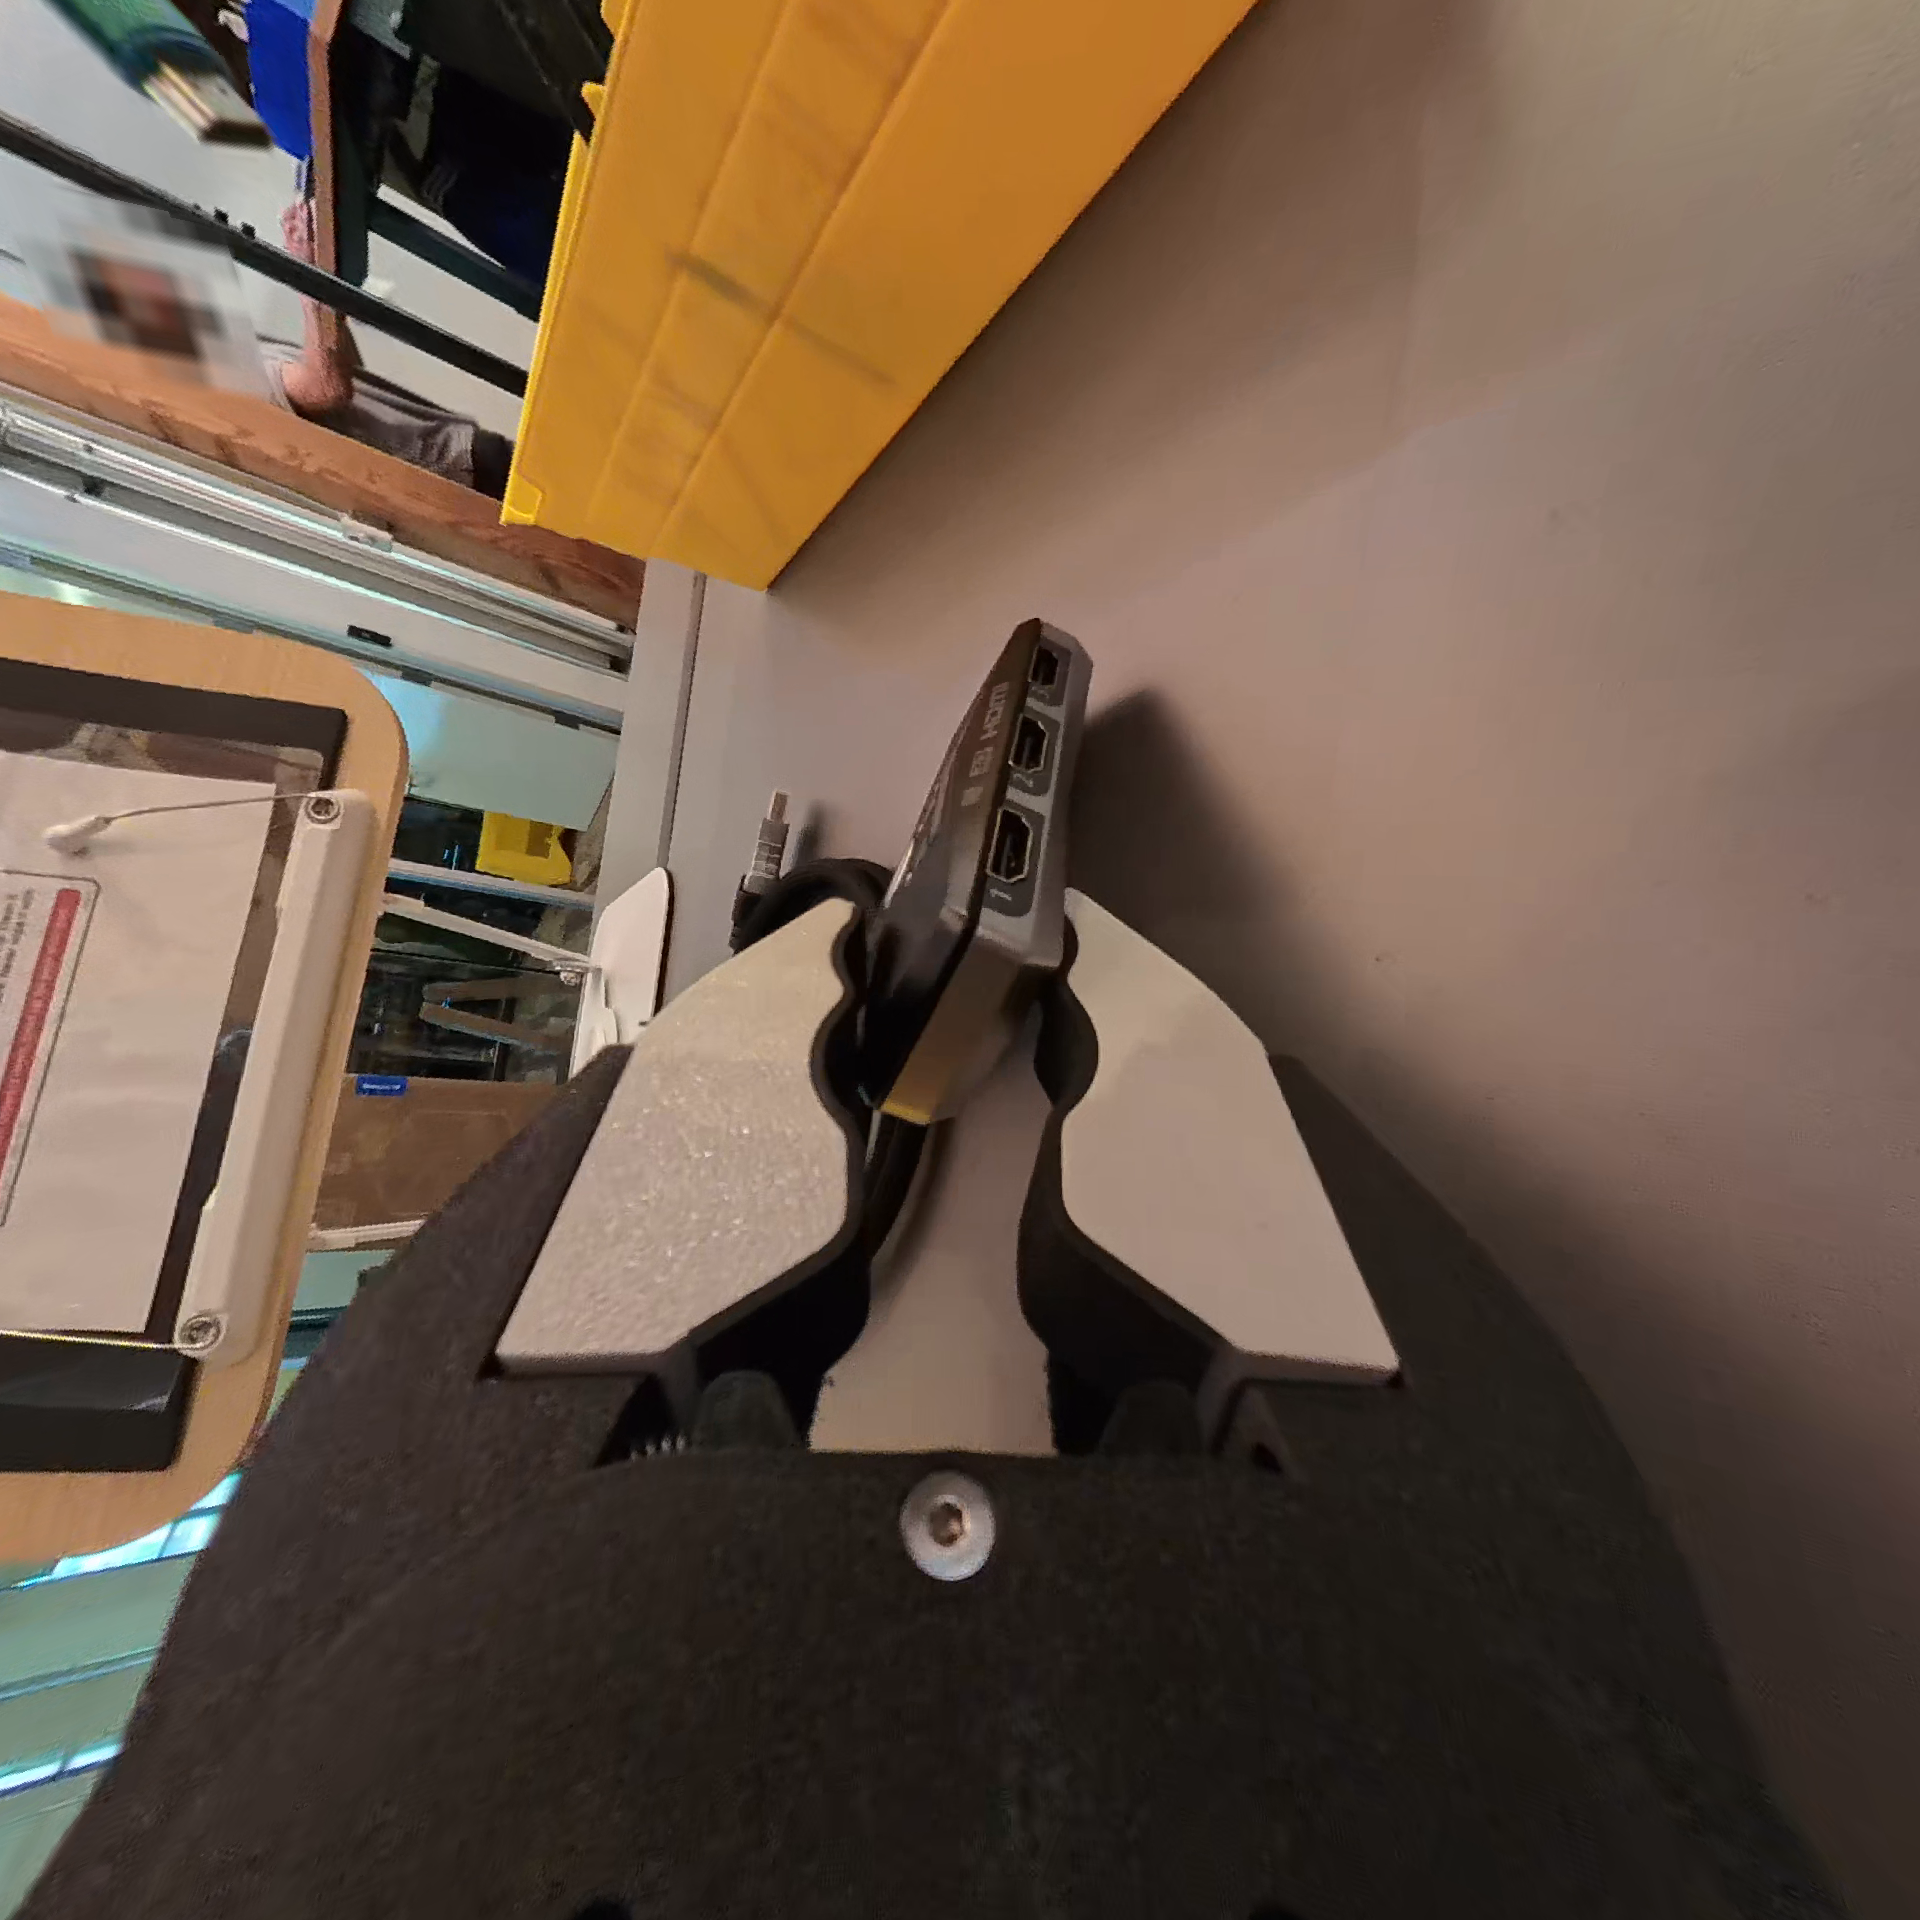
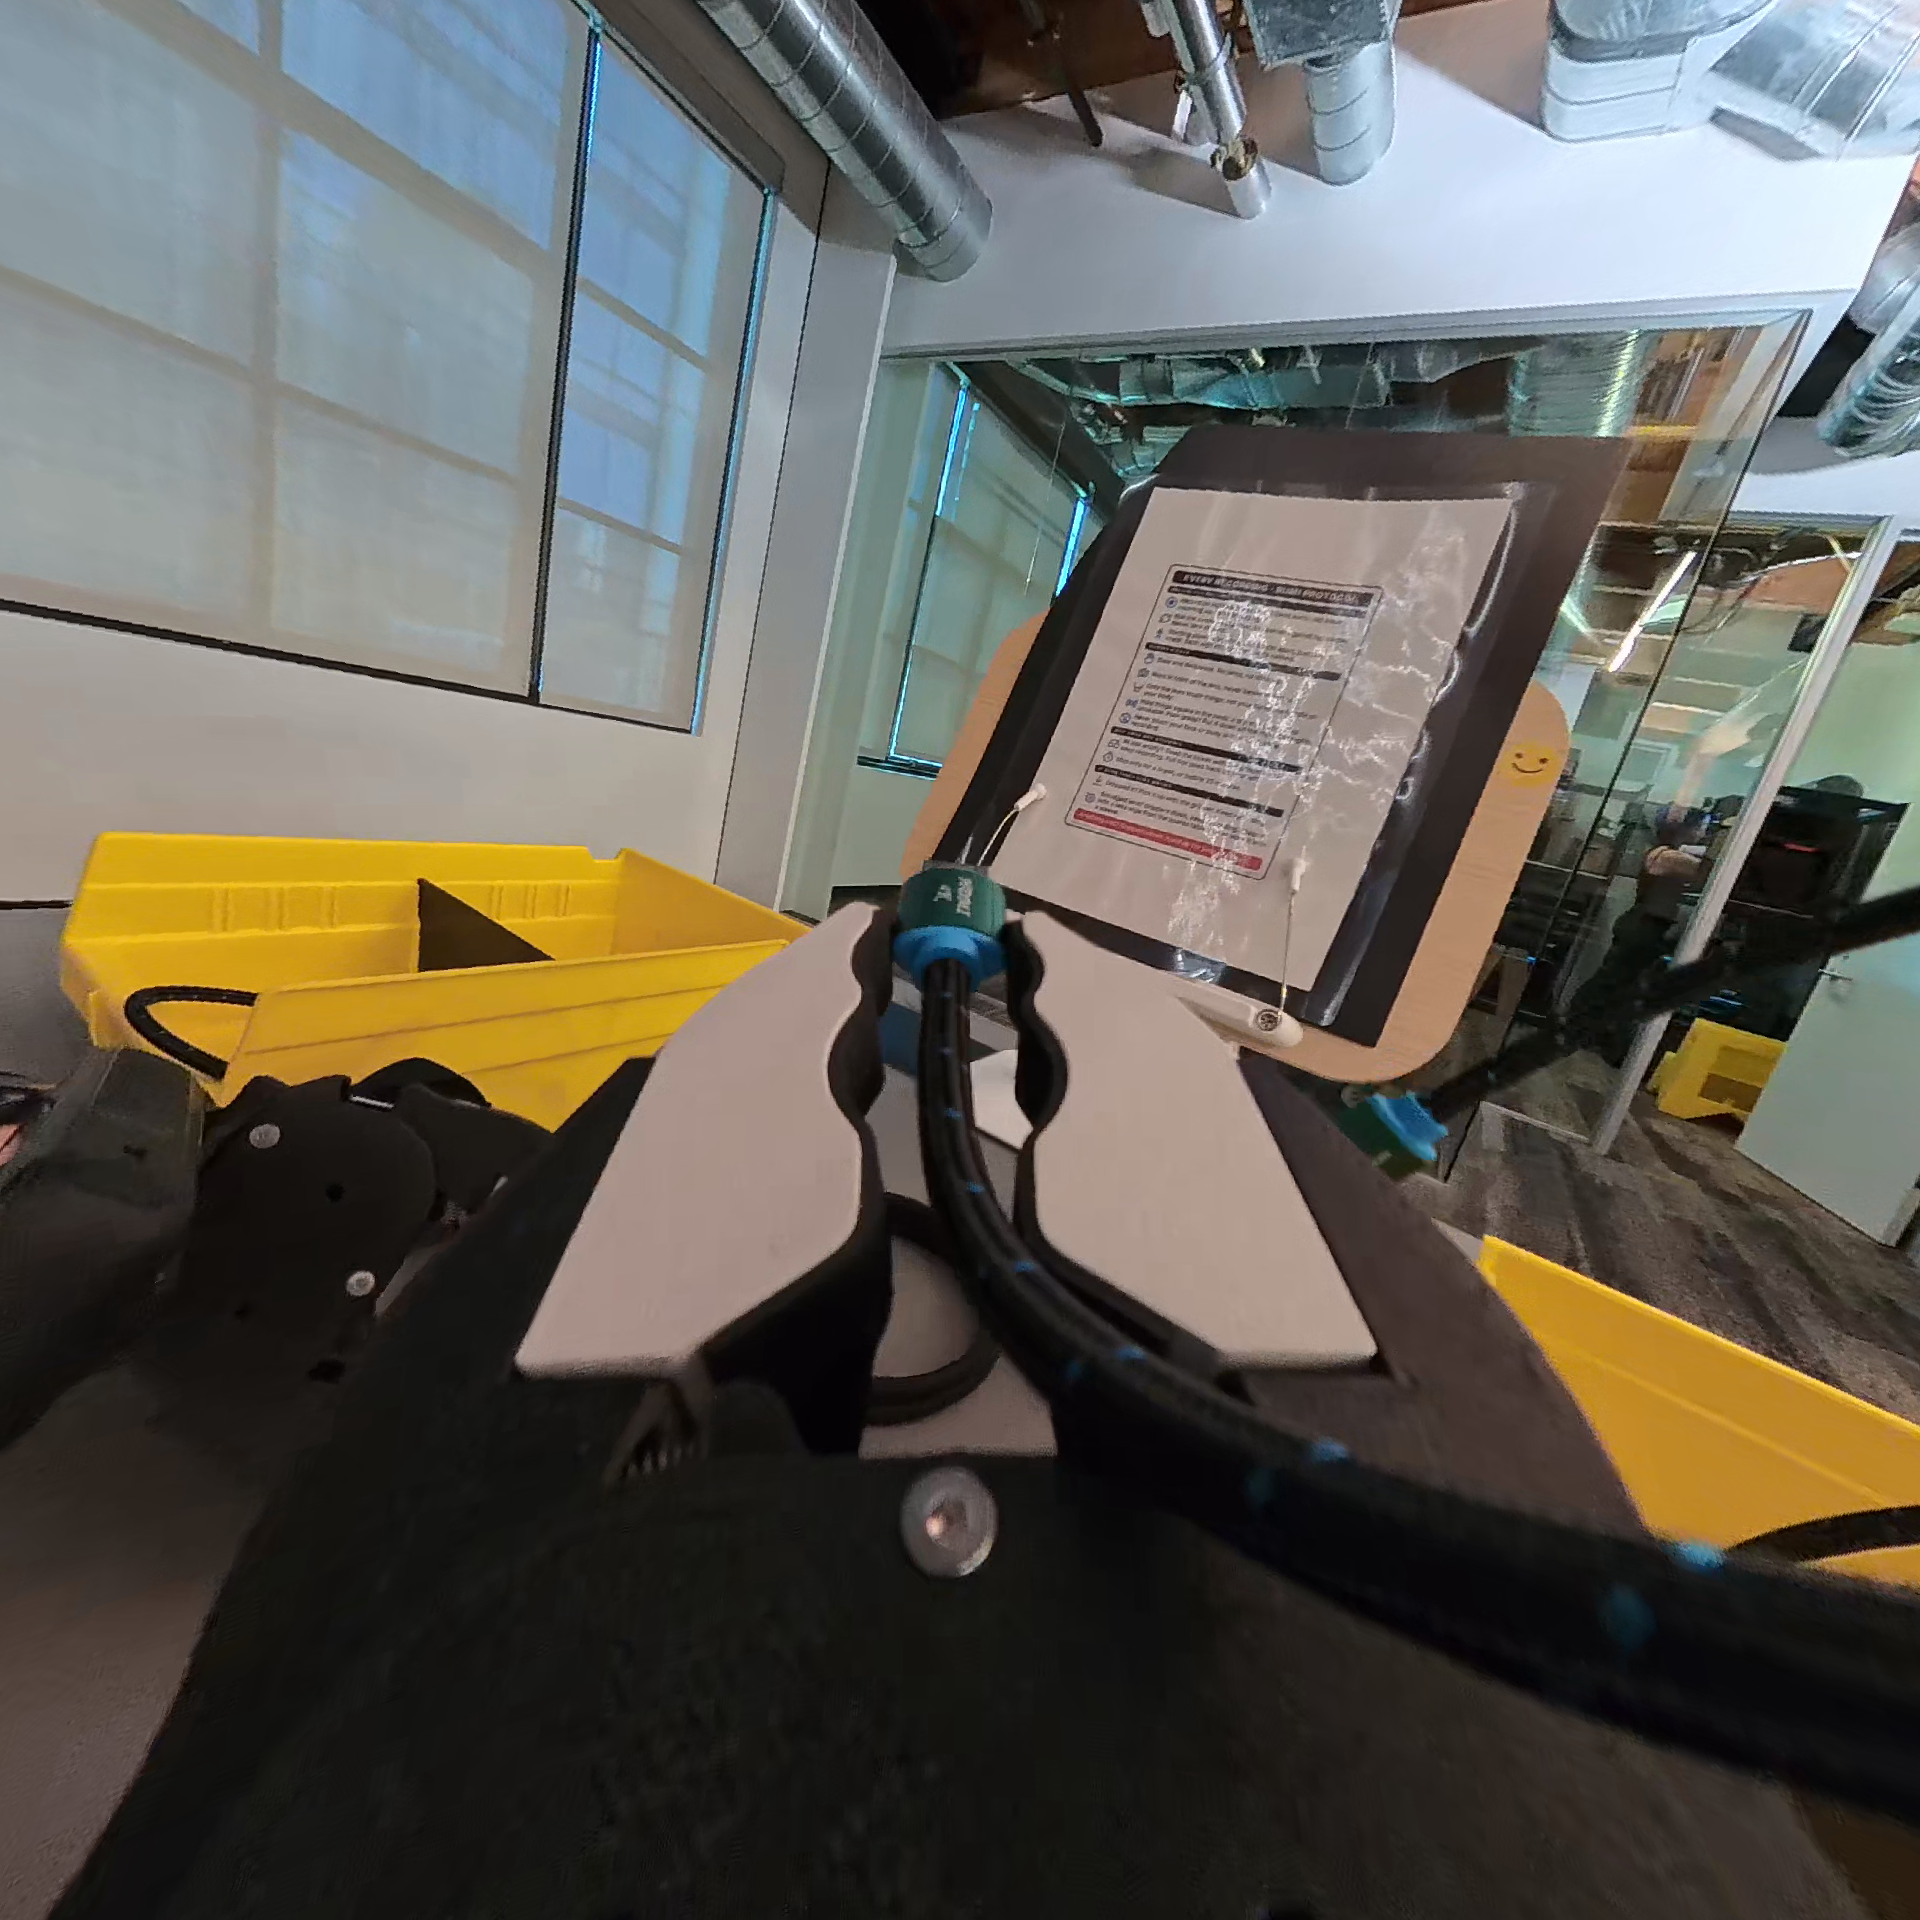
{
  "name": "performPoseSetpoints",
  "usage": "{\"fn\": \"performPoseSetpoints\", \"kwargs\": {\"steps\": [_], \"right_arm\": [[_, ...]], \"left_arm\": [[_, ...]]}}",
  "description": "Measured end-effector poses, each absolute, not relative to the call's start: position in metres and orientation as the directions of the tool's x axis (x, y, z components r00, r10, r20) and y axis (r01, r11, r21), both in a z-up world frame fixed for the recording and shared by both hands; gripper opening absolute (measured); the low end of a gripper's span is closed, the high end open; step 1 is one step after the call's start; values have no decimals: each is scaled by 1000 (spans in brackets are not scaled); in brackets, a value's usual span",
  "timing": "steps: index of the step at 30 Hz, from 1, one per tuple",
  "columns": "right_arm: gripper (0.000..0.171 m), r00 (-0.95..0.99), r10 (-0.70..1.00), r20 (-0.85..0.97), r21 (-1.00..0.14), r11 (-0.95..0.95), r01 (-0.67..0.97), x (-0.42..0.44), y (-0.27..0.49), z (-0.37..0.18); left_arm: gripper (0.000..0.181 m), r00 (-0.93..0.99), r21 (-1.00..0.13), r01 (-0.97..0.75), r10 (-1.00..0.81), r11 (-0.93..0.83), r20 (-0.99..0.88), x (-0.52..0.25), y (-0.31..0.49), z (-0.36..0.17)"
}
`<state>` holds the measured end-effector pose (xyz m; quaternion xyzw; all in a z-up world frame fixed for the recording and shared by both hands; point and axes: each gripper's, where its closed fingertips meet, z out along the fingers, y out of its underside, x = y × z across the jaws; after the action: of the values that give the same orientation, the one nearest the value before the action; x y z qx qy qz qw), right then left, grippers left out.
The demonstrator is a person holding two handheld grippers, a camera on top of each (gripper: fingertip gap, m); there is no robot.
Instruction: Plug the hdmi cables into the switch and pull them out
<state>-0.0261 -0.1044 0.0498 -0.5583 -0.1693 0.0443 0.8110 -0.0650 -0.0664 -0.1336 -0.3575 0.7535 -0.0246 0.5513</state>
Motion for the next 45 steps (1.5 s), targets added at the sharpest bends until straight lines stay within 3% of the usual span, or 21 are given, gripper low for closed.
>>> {"fn": "performPoseSetpoints", "kwargs": {"steps": [4,9,12,21,29,45], "right_arm": [[21,924,335,186,-930,365,55,-31,-105,48],[21,799,598,60,-931,322,-171,-53,-119,52],[21,782,623,8,-931,291,-223,-54,-123,51],[20,775,622,-116,-975,77,-207,-66,-123,2],[21,869,495,26,-993,-87,79,-79,-100,-53],[21,864,503,-40,-985,-165,51,-78,-94,-67]], "left_arm": [[27,-127,-410,-513,-539,754,-833,-64,-65,-131],[23,-10,-406,-558,-495,723,-869,-68,-54,-113],[22,61,-440,-560,-495,702,-867,-73,-50,-100],[21,123,-427,-566,-440,705,-889,-81,-37,-89],[21,121,-404,-560,-411,724,-904,-79,-39,-87],[21,67,-322,-538,-341,779,-938,-78,-51,-88]]}}
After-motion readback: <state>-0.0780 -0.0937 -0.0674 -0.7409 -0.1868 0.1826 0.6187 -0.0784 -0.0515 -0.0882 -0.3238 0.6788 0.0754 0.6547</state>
